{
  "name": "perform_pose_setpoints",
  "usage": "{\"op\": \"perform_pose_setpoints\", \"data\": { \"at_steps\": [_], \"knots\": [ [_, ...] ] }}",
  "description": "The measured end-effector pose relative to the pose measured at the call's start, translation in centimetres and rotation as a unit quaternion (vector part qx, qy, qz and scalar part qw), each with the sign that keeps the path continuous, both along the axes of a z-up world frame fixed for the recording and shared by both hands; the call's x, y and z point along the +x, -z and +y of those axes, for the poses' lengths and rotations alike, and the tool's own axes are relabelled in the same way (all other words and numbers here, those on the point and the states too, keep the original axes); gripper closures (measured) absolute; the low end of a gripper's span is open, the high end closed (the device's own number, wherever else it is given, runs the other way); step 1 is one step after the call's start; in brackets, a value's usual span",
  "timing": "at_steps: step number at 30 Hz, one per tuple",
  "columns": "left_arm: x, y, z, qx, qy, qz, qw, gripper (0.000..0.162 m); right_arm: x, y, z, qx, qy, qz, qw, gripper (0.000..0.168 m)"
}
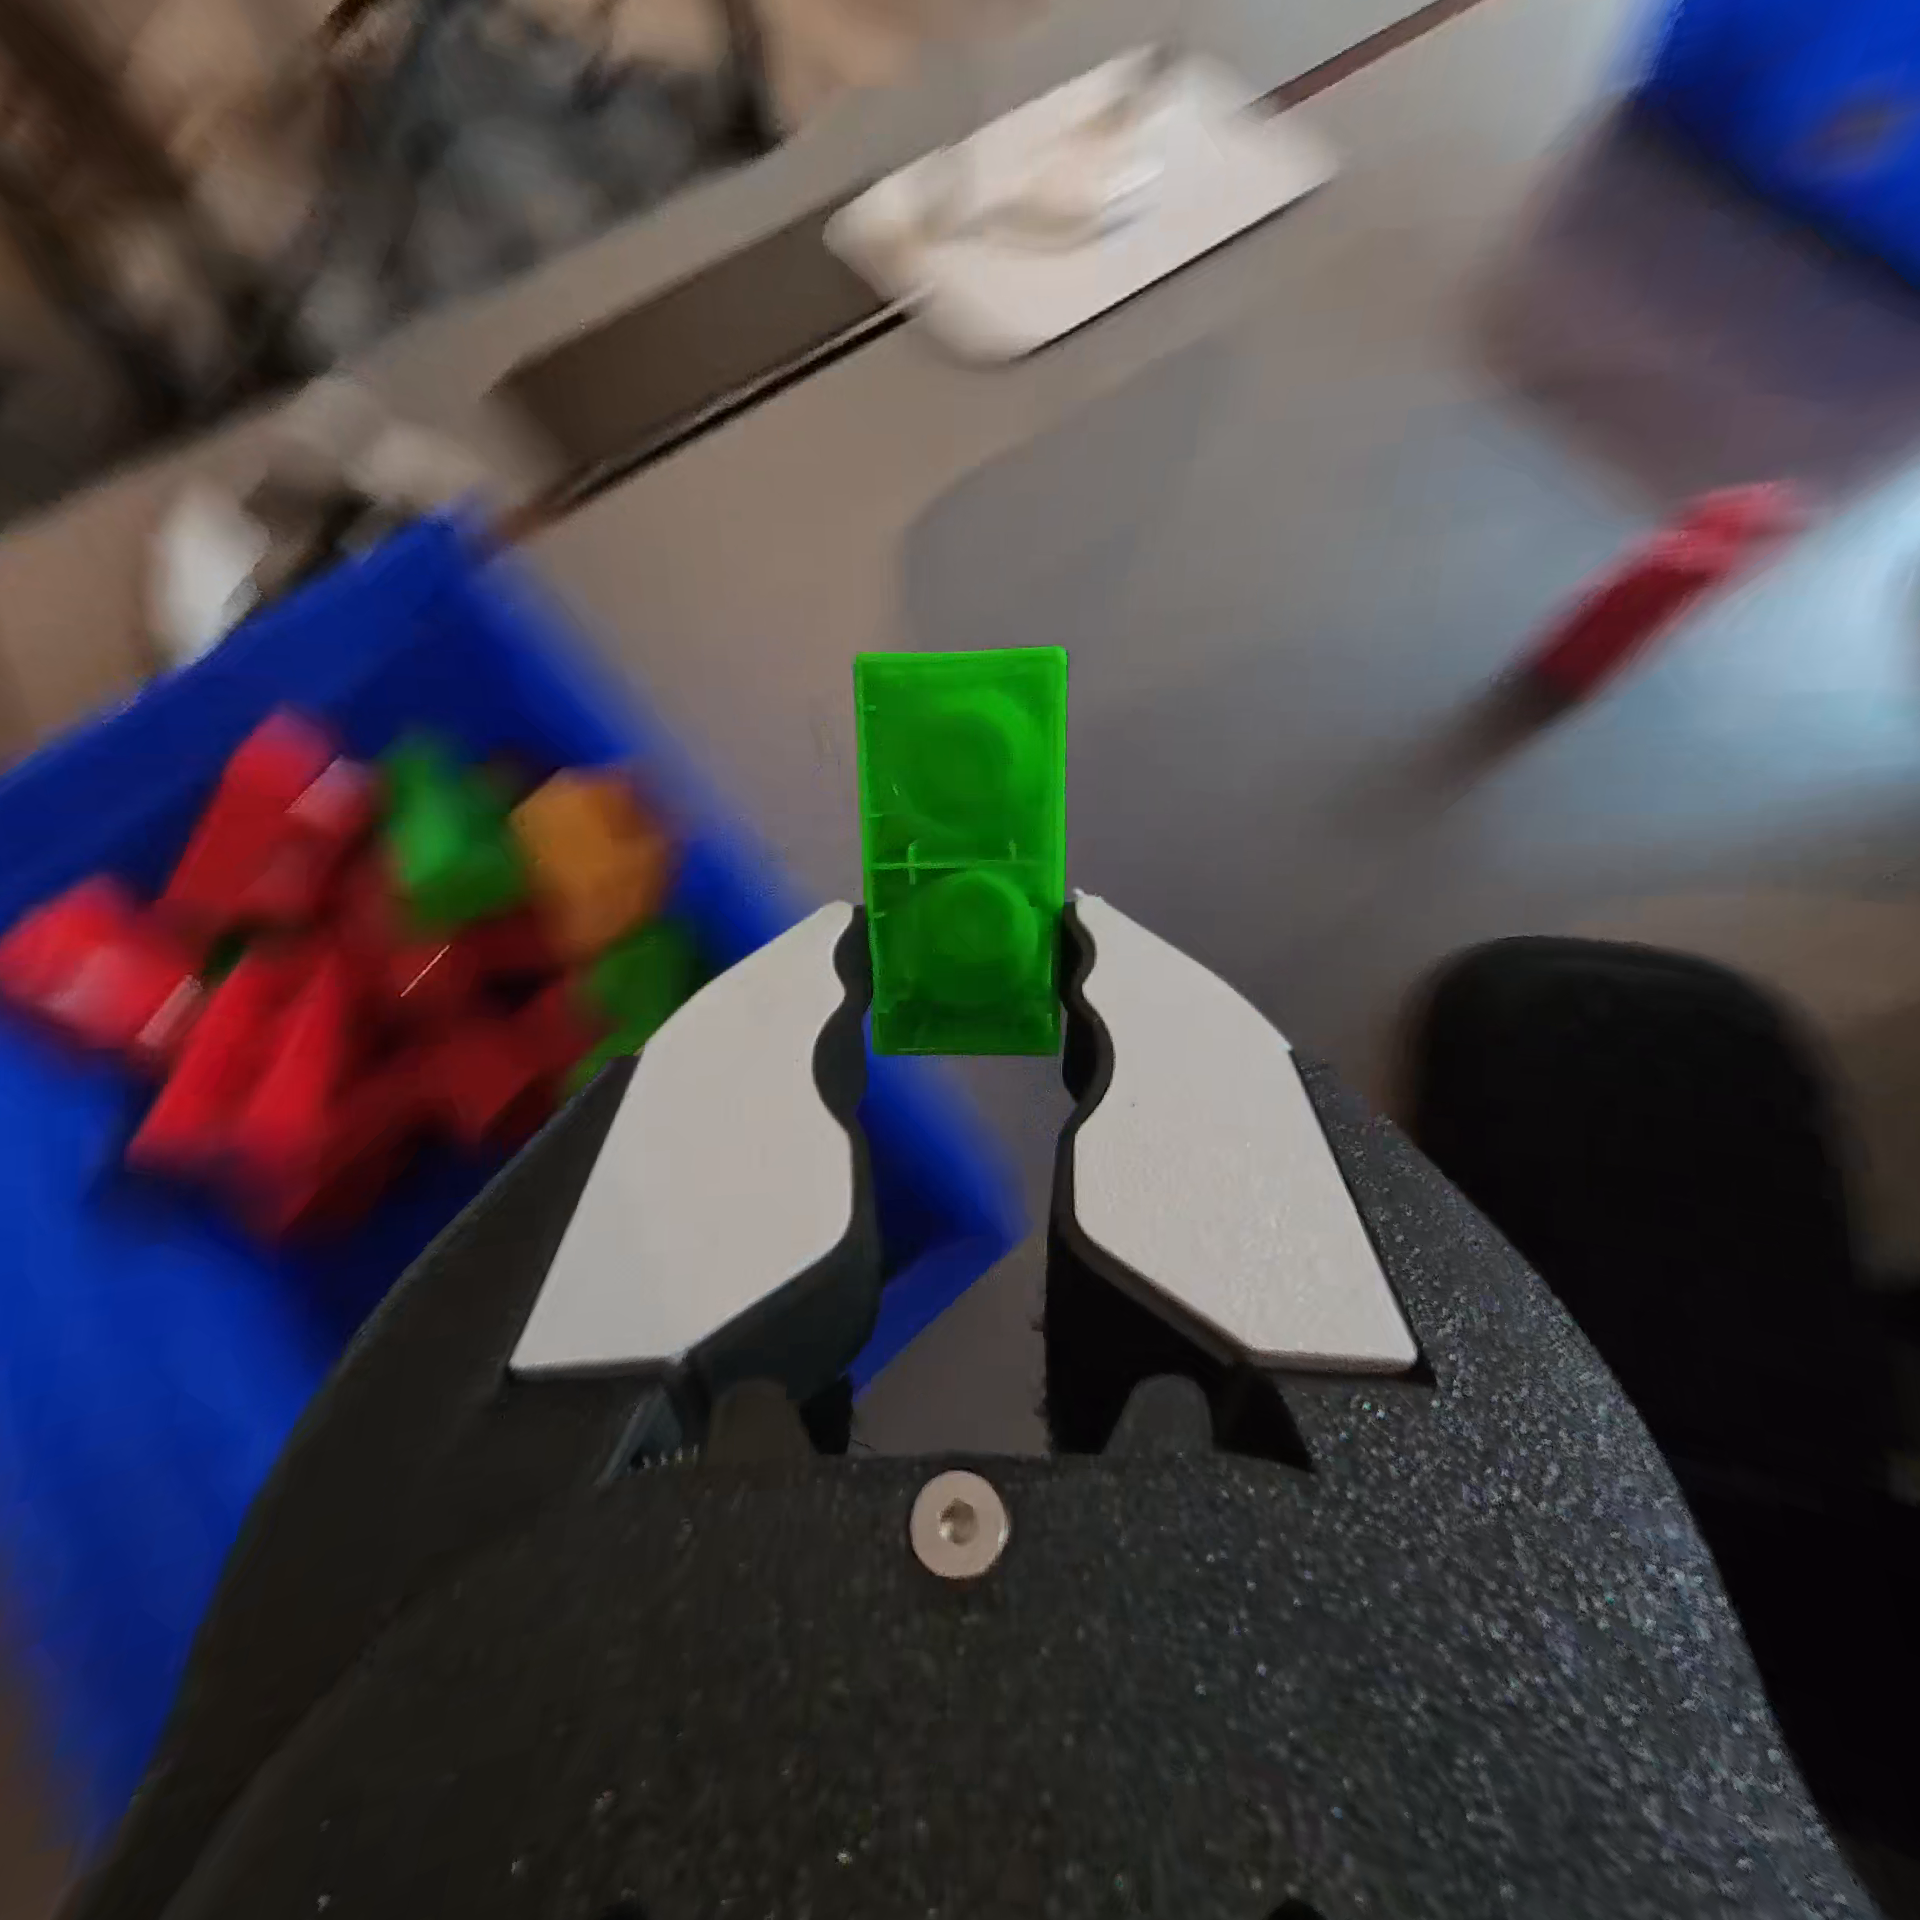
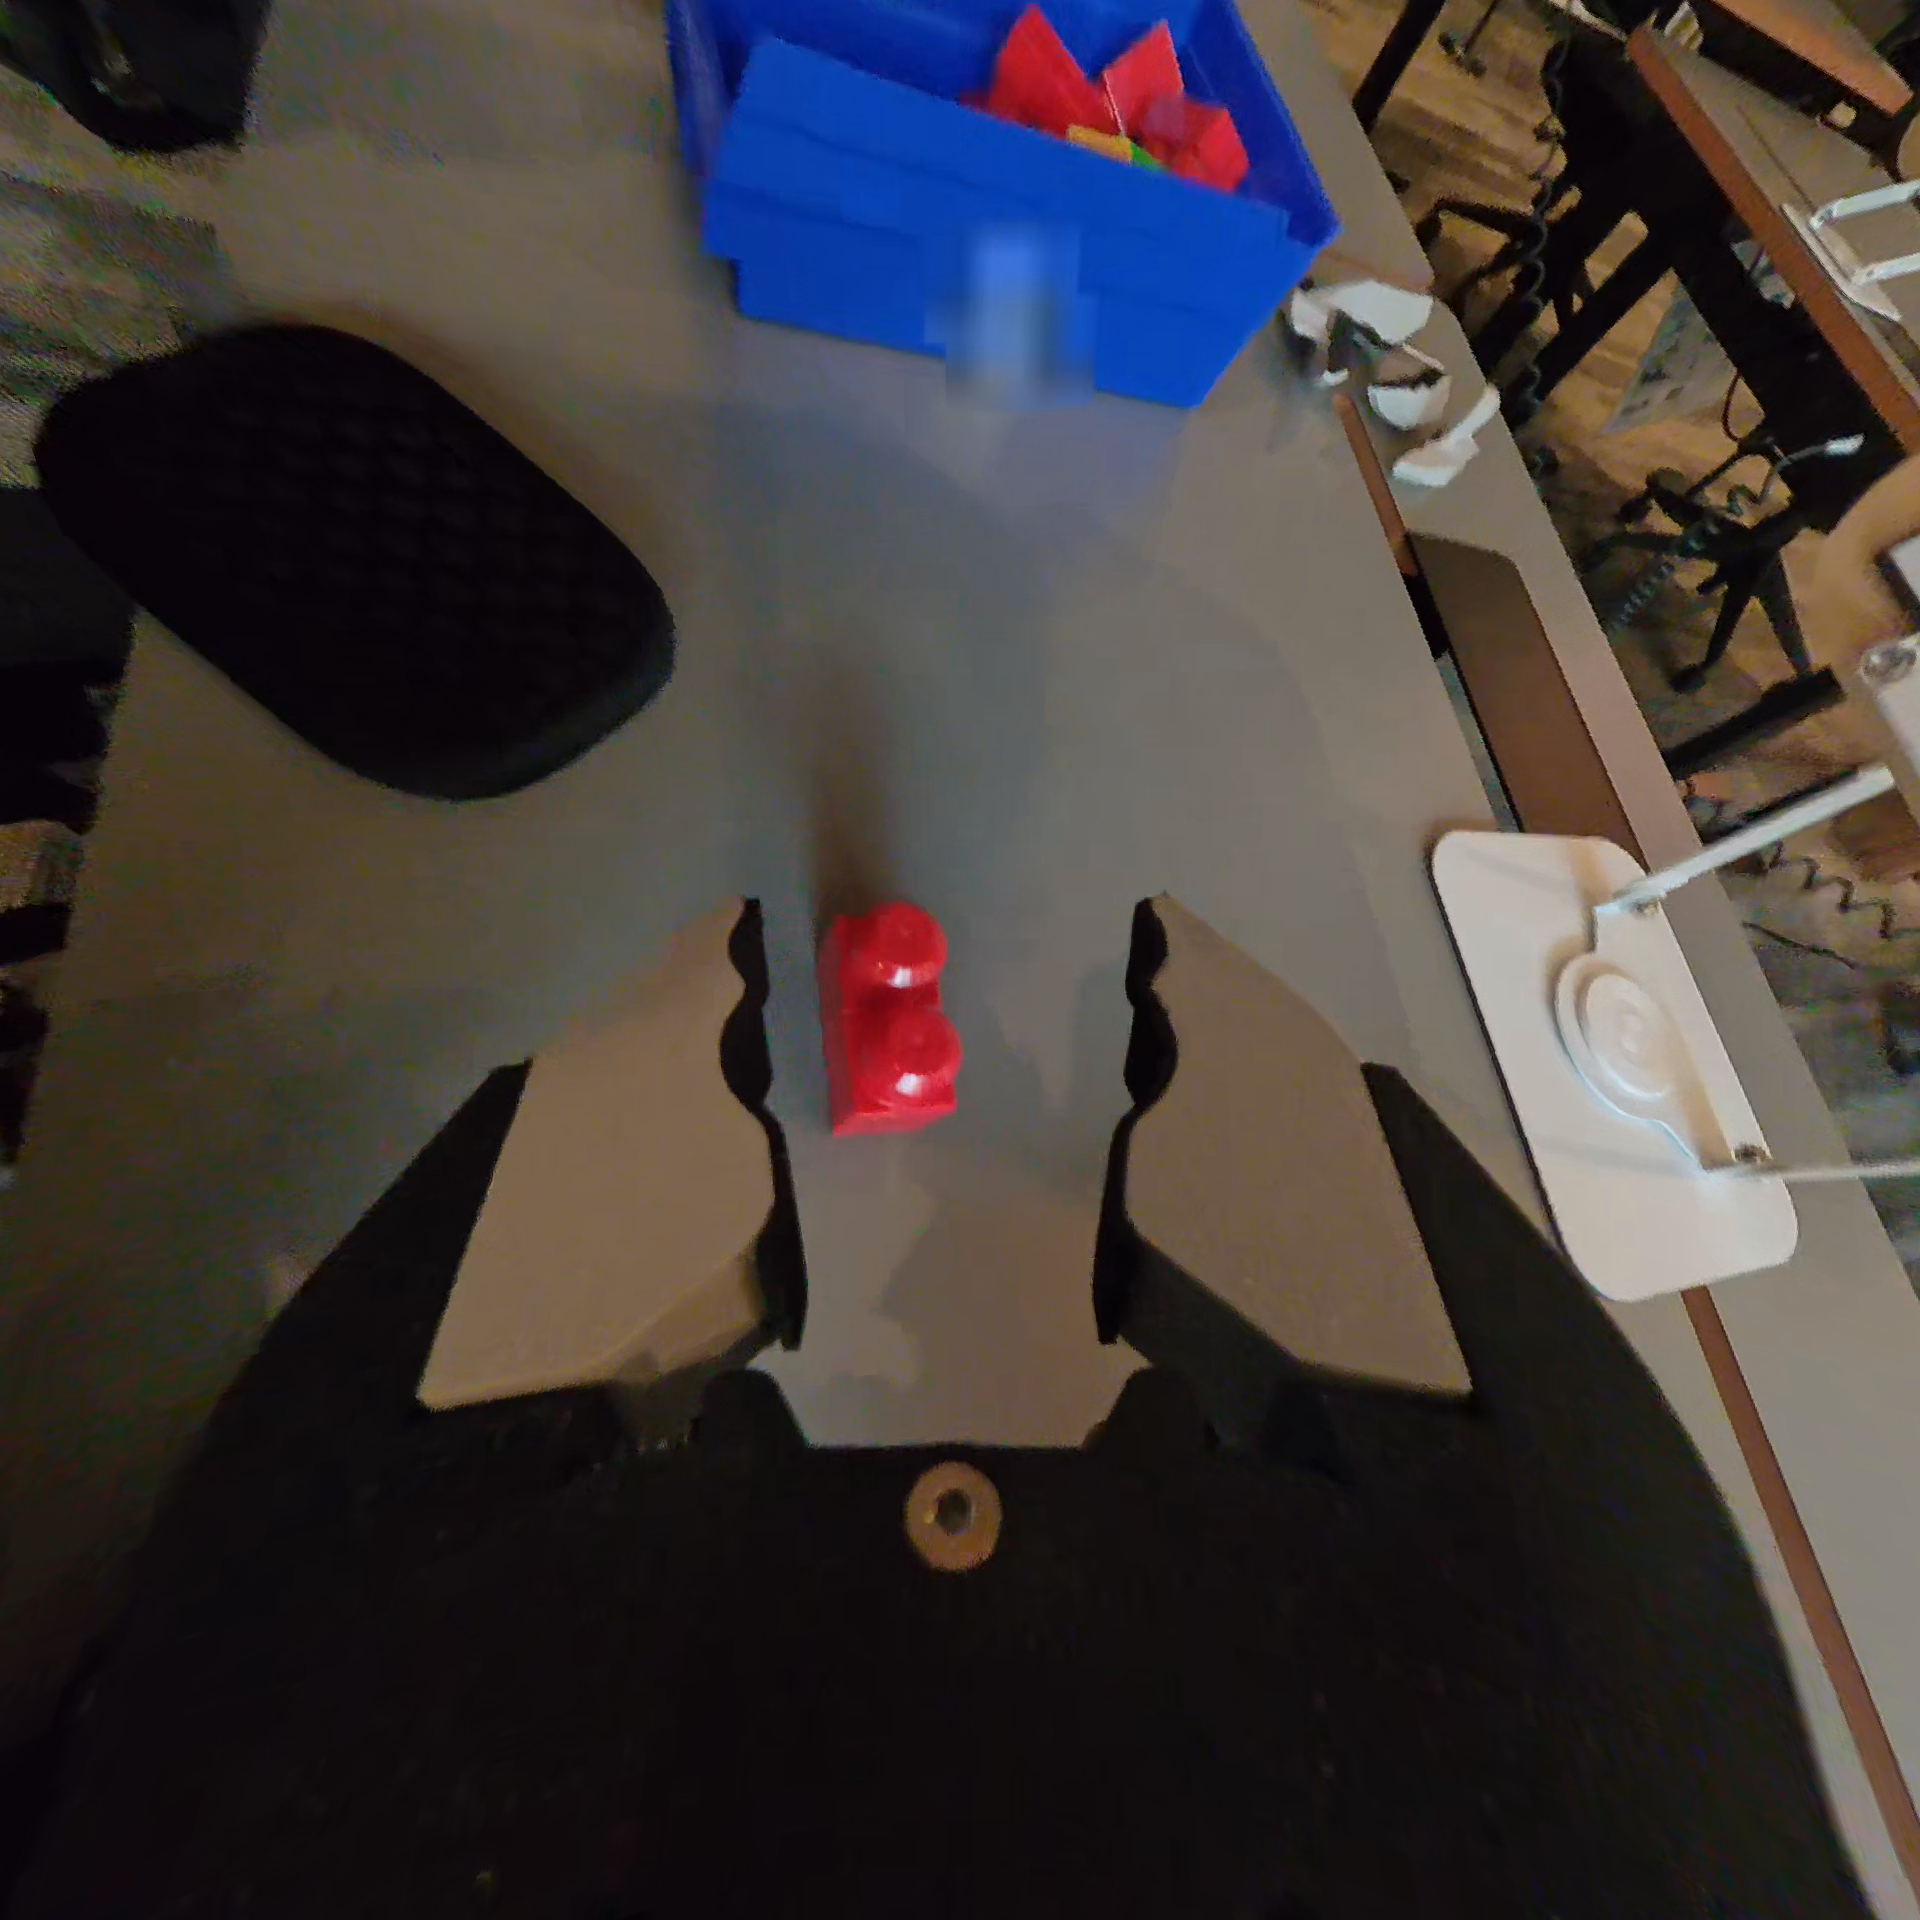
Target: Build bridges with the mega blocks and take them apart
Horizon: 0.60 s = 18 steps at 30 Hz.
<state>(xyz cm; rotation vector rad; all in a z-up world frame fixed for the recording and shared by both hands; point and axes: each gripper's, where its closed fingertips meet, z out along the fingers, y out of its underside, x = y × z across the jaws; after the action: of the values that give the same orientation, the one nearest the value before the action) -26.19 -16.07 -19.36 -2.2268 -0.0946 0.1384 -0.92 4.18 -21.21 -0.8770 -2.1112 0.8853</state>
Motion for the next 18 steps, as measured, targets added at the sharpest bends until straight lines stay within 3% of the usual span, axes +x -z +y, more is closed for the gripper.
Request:
{"op": "perform_pose_setpoints", "data": {
  "at_steps": [6,13,18],
  "knots": [
    [8.7,-1.6,4.5,0.026,0.132,0.018,0.991,0.128,-1.5,-2.1,-3.0,-0.029,-0.047,0.032,0.998,0.101],
    [16.4,-0.9,8.0,0.018,0.246,0.032,0.968,0.127,-3.8,-4.6,-7.2,-0.074,-0.105,0.085,0.988,0.104],
    [19.5,0.2,9.4,0.010,0.294,0.027,0.955,0.127,-4.7,-3.8,-8.6,-0.046,-0.132,0.085,0.987,0.103]
  ]
}}
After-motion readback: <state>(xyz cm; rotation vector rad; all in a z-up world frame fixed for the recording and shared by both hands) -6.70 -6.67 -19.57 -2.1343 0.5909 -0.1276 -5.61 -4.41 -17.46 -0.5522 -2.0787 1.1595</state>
